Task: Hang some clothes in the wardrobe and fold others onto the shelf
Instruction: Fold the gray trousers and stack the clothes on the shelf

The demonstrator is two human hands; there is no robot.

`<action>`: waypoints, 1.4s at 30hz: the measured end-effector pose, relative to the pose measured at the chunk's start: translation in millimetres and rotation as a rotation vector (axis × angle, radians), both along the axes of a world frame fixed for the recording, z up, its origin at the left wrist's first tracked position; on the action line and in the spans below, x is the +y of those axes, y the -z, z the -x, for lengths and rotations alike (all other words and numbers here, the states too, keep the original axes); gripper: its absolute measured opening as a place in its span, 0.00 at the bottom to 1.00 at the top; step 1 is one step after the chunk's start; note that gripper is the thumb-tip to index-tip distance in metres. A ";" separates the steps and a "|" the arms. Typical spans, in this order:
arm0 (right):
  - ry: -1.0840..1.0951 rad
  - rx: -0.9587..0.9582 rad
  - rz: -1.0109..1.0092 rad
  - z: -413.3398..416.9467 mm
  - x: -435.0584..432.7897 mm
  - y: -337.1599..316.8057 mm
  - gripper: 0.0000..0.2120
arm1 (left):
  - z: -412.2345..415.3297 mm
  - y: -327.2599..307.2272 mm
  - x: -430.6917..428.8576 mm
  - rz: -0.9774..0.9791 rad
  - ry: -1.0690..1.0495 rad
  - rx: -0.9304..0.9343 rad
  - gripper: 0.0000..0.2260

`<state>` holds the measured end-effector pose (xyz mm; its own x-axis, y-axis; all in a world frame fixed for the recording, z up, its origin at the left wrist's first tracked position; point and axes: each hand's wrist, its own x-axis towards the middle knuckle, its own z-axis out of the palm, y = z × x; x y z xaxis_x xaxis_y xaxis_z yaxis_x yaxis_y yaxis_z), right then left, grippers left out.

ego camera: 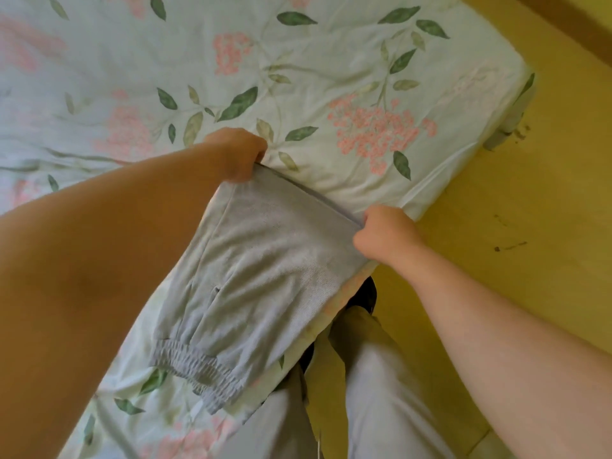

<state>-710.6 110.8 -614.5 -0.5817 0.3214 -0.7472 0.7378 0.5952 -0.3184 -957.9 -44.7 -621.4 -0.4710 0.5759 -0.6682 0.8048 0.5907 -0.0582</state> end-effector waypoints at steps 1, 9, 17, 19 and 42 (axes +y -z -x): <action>-0.018 0.022 -0.022 -6.6 -12.2 -10.3 0.07 | -1.0 -6.5 -11.7 -0.063 -0.035 -0.011 0.06; -0.275 0.078 -0.141 -61.3 -161.6 -85.5 0.08 | -58.2 -65.2 -152.9 -0.526 -0.157 -0.025 0.09; -0.474 0.015 -0.175 -119.1 -293.8 -67.5 0.11 | -145.6 -52.2 -317.1 -0.636 -0.186 0.035 0.11; -0.499 -0.030 -0.177 -128.2 -314.0 -54.5 0.12 | -163.9 -33.9 -345.7 -0.615 -0.187 0.034 0.11; -0.454 0.119 -0.451 -127.4 -418.4 28.4 0.31 | -228.3 51.7 -400.9 -0.448 0.335 0.181 0.34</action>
